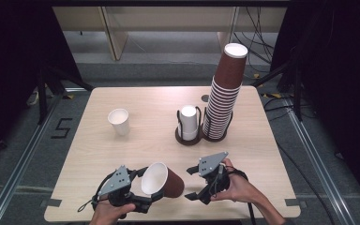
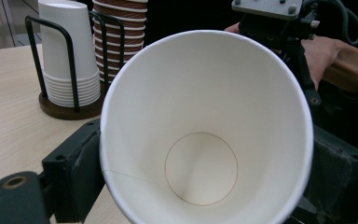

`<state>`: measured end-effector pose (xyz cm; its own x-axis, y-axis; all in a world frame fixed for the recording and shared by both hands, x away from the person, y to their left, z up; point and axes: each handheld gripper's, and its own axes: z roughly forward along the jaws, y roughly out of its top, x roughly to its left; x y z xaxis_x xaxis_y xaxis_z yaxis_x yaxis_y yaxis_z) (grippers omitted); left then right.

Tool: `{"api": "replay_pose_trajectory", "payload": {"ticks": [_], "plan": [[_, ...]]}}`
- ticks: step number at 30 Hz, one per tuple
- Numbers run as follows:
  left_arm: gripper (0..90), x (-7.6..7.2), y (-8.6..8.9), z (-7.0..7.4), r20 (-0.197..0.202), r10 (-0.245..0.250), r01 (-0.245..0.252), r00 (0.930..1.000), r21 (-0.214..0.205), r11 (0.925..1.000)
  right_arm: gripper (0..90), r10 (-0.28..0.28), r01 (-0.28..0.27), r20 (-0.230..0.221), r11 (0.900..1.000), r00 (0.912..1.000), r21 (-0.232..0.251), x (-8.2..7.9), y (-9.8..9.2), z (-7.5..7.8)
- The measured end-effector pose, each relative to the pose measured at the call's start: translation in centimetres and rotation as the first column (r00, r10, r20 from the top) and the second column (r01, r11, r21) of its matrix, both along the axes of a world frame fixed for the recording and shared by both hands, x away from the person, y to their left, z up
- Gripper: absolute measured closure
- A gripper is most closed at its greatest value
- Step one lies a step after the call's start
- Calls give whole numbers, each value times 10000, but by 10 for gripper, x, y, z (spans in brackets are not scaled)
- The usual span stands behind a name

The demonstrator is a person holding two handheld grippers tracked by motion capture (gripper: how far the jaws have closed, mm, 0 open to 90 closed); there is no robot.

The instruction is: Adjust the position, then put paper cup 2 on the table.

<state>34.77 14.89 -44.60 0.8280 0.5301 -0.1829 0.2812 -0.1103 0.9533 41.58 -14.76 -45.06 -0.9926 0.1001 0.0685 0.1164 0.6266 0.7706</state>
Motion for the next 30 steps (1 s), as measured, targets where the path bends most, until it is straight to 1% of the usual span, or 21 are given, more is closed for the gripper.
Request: {"api": "replay_pose_trajectory", "payload": {"ticks": [2,3,4,5,6,7,9,10,12,14,15,18,19,21,22,23,25,26,27,28,30], "plan": [[117,0,0,0,-12,196,-195,9998,354,9992,169,-92,93,-65,9999,9999,44,1,-6,-1],[117,1,1,0,4,253,-253,9997,459,9986,174,-220,220,-76,9998,9997,23,0,-10,-1],[116,2,1,-1,19,284,-284,9996,402,9988,174,-291,291,-18,9995,9996,79,1,-12,-1],[116,2,2,0,-29,444,-441,9990,661,9968,175,-337,337,-21,9994,9994,56,1,-15,-1],[116,2,2,0,-68,539,-533,9985,668,9963,179,-462,462,13,9989,9989,77,2,-18,-1],[116,3,3,1,-59,675,-669,9977,768,9948,179,-572,571,109,9984,9983,46,2,-21,-1],[116,4,5,1,40,810,-810,9967,1005,9916,183,-769,768,29,9970,9970,127,1,-27,-1],[115,5,5,0,119,847,-855,9963,1005,9913,184,-859,858,84,9962,9963,113,1,-30,-1],[116,6,7,1,108,1021,-1027,9947,1126,9883,185,-1012,1011,73,9948,9948,137,1,-35,-1],[115,8,9,1,144,1253,-1261,9920,1343,9829,185,-1234,1234,17,9922,9923,171,0,-40,-1],[115,7,10,2,112,1425,-1426,9897,1494,9784,185,-1254,1253,67,9920,9921,172,1,-43,-1],[114,10,12,1,184,1659,-1667,9860,1637,9723,185,-1454,1453,44,9892,9894,201,-1,-49,-2],[114,11,13,2,178,1792,-1794,9836,1820,9668,185,-1476,1475,22,9888,9890,224,-1,-51,-2],[114,13,14,2,144,1905,-1899,9816,1833,9646,184,-1644,1642,105,9863,9863,147,-3,-56,-2],[114,14,14,1,148,1923,-1919,9812,1770,9653,183,-1723,1721,115,9849,9850,173,-4,-57,-3],[114,14,15,2,160,2091,-2082,9778,1924,9590,183,-1725,1723,73,9849,9850,162,-5,-59,-3],[114,16,16,2,158,2229,-2214,9747,2020,9540,183,-1928,1926,149,9812,9811,122,-7,-64,-3],[113,17,17,1,197,2281,-2274,9734,1995,9532,183,-1982,1979,139,9800,9801,189,-8,-66,-3],[113,18,17,1,239,2370,-2369,9712,2035,9500,185,-1970,1968,125,9803,9803,135,-8,-68,-3],[112,18,18,2,234,2448,-2438,9693,2216,9442,184,-2085,2083,162,9780,9779,135,-8,-70,-3],[112,20,18,2,240,2540,-2528,9669,2245,9411,185,-2265,2264,87,9739,9740,142,-9,-73,-4]]}}
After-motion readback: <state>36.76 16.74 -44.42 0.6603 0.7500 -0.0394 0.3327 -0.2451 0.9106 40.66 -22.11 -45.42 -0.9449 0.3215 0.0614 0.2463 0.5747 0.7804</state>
